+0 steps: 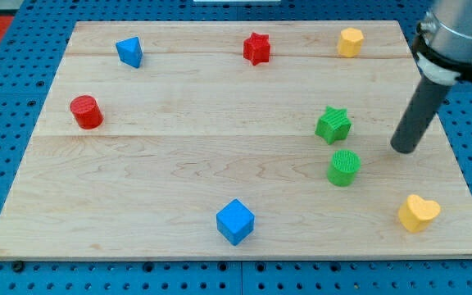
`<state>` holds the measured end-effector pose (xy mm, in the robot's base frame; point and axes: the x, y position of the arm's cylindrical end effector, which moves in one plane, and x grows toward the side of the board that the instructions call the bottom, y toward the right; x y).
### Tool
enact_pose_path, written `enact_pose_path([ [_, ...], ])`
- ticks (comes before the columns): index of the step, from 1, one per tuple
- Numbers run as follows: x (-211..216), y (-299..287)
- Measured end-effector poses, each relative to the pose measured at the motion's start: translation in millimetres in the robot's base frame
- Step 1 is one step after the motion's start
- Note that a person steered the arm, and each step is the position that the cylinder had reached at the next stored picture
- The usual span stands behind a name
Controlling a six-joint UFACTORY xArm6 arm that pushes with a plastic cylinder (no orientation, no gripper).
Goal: Move the arm to the center of the board
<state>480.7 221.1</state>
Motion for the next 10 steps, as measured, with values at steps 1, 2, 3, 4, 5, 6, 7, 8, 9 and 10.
enact_pose_path([
  [1,1,-54],
  [2,-24,-125],
  [3,-49,-100],
  [4,-58,-58],
  [5,-58,-83],
  [6,-61,-100],
  [7,-61,-105],
  [8,-67,-105],
  [9,-75,-114],
  [10,-73,-173],
])
